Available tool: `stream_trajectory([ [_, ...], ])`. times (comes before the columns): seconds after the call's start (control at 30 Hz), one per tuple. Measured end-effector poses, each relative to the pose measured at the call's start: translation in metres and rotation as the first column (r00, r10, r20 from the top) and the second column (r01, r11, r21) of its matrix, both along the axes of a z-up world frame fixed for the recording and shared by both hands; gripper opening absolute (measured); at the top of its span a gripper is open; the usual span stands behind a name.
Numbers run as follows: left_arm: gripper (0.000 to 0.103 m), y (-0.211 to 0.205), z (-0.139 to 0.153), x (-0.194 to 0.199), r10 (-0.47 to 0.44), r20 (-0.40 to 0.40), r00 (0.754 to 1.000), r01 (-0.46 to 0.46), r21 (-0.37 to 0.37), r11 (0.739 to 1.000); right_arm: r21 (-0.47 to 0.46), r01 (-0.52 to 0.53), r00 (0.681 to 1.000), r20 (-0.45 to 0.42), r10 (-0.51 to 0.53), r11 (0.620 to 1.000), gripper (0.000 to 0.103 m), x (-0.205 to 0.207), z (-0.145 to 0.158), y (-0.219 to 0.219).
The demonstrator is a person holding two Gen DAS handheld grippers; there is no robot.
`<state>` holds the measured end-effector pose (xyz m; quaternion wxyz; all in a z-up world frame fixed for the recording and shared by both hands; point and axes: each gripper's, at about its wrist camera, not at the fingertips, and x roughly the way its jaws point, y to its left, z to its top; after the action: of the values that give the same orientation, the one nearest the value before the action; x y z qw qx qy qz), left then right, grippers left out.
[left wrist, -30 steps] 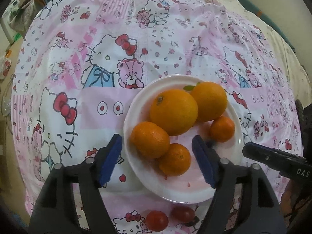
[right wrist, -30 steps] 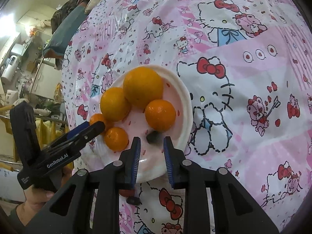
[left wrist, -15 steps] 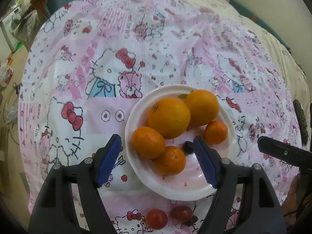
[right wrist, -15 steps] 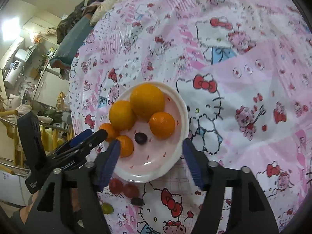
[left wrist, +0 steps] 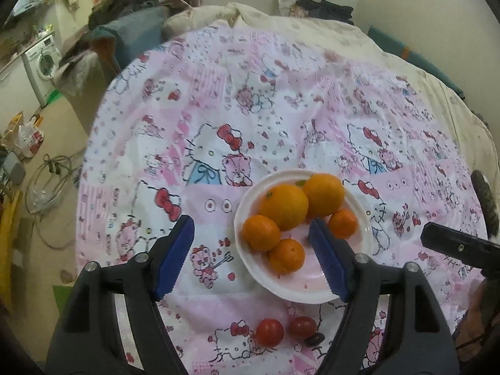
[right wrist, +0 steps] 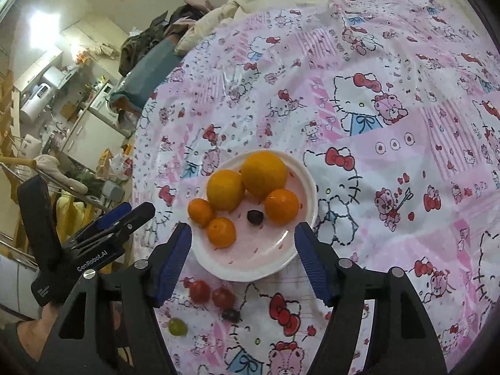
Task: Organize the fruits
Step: 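Withdraw both tools from the plate toward the remaining fruit, then grasp a black grape with the right tool while the left tool grasps a red tomato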
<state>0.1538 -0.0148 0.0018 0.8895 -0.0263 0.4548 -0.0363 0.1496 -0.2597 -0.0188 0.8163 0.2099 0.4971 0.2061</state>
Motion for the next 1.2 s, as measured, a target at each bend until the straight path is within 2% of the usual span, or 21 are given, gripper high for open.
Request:
stream_trajectory([
  [0.3, 0.073, 0.016, 0.008, -0.033, 0.024, -0.038, 0.999, -0.024, -0.023, 0.999, 0.018, -0.004, 1.000, -0.013, 0.004, 1.000, 0.072, -0.023, -0.001, 0.001],
  [0.5, 0.073, 0.016, 0.001, -0.052, 0.025, -0.077, 0.997, -0.025, 0.008, 1.000, 0.016, -0.013, 1.000, -0.012, 0.013, 1.000, 0.072, -0.034, 0.000, 0.006],
  [0.6, 0.073, 0.017, -0.004, -0.055, 0.032, -0.087, 0.996, -0.033, -0.007, 0.999, 0.011, -0.016, 0.999, -0.033, 0.017, 1.000, 0.072, -0.037, -0.006, 0.009],
  [0.77, 0.073, 0.020, -0.010, -0.051, 0.044, -0.103, 0.994, -0.046, -0.015, 0.999, 0.036, -0.027, 0.994, -0.100, 0.030, 0.999, 0.072, -0.033, -0.024, 0.014],
  [0.87, 0.086, 0.025, -0.013, -0.049, 0.066, -0.121, 0.990, -0.071, -0.039, 0.997, 0.080, -0.028, 0.987, -0.159, 0.040, 0.996, 0.072, -0.030, -0.038, 0.016],
  [1.1, 0.086, 0.034, -0.016, -0.048, 0.107, -0.138, 0.985, -0.113, -0.037, 0.993, 0.091, -0.059, 0.965, -0.251, 0.080, 0.994, 0.072, -0.027, -0.065, 0.036],
  [1.2, 0.086, 0.042, -0.018, -0.047, 0.130, -0.161, 0.978, -0.142, -0.065, 0.988, 0.072, -0.097, 0.946, -0.303, 0.114, 0.993, 0.072, -0.028, -0.080, 0.050],
])
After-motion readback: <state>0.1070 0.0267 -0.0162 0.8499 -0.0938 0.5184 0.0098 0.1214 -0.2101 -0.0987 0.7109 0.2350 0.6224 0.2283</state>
